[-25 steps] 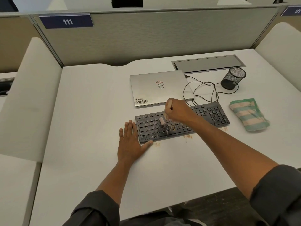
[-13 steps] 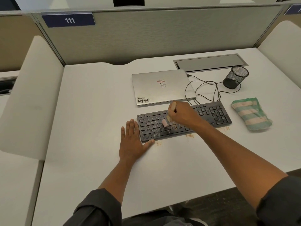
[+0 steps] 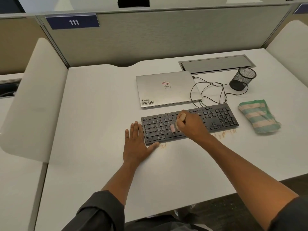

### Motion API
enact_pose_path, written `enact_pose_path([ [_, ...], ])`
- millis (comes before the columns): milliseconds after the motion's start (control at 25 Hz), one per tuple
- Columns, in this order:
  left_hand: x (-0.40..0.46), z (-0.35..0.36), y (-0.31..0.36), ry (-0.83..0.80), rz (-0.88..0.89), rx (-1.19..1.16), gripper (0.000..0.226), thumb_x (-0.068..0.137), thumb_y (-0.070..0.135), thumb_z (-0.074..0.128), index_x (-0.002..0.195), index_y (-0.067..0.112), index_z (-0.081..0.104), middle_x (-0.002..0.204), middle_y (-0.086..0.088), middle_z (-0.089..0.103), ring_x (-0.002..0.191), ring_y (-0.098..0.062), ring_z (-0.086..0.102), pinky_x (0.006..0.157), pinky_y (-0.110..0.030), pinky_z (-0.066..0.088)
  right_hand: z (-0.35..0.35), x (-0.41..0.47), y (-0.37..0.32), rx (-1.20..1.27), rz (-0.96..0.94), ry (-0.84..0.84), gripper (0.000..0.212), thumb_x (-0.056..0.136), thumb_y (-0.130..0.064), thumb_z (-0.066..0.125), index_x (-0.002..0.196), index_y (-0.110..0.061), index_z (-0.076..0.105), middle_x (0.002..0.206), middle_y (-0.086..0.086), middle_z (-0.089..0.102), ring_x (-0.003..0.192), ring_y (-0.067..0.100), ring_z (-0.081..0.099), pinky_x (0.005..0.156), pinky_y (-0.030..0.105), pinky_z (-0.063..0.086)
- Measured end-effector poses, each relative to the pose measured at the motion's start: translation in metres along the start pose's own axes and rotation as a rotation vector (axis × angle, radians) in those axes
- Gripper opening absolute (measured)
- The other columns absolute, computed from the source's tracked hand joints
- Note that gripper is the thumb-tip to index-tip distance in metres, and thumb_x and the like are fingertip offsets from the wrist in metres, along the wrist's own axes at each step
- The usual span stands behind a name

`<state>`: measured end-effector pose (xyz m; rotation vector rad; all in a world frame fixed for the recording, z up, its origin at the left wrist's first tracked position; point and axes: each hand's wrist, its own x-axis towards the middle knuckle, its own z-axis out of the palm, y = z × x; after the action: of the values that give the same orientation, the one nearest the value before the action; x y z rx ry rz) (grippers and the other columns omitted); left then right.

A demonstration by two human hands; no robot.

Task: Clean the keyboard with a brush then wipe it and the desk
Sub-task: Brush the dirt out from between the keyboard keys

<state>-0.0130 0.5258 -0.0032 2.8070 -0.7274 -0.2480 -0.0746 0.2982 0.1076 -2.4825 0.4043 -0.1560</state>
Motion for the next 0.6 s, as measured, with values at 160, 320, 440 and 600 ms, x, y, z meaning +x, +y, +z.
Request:
enact_pose_path([
  [160,0.0,0.001,-0.001,0.002,-0.002,-0.003,0.12,0.08,0.091,0.021,0.161,0.007,-0.006,0.17,-0.01,-0.011,0.155,-0.021,-0.017,0.126,-0.045,-0.009,-0.007,0.002,-0.003,-0.086,0.02,-0.073,0.02,0.095,-0.014,0.046,0.079,-0.009,0.058,0.069,0.003,0.061,0.065,0.021,0.056,0.058,0.031,0.04],
  [320,0.0,0.002,0.0,0.003,-0.004,-0.001,0.121,0.079,0.092,0.019,0.161,0.007,-0.008,0.17,-0.01,-0.011,0.156,-0.021,-0.017,0.126,-0.045,-0.009,-0.002,-0.01,-0.012,0.055,-0.031,-0.035,0.01,0.09,-0.014,0.052,0.082,-0.016,0.058,0.066,-0.001,0.06,0.058,0.012,0.052,0.05,0.026,0.037],
  [440,0.001,0.002,-0.001,0.002,-0.003,-0.006,0.12,0.08,0.091,0.022,0.161,0.006,-0.007,0.17,-0.01,-0.01,0.155,-0.021,-0.017,0.126,-0.045,-0.009,0.009,-0.024,-0.002,0.029,-0.016,-0.029,0.012,0.091,-0.013,0.051,0.081,-0.015,0.056,0.066,0.003,0.061,0.06,0.021,0.057,0.051,0.033,0.043],
  [600,0.0,0.002,-0.001,-0.004,-0.002,-0.002,0.119,0.081,0.091,0.023,0.161,0.007,-0.006,0.17,-0.01,-0.011,0.155,-0.02,-0.018,0.126,-0.044,-0.01,-0.005,-0.021,0.007,-0.02,0.094,0.092,0.014,0.092,-0.01,0.051,0.084,-0.008,0.062,0.07,0.005,0.064,0.063,0.021,0.06,0.051,0.023,0.04],
])
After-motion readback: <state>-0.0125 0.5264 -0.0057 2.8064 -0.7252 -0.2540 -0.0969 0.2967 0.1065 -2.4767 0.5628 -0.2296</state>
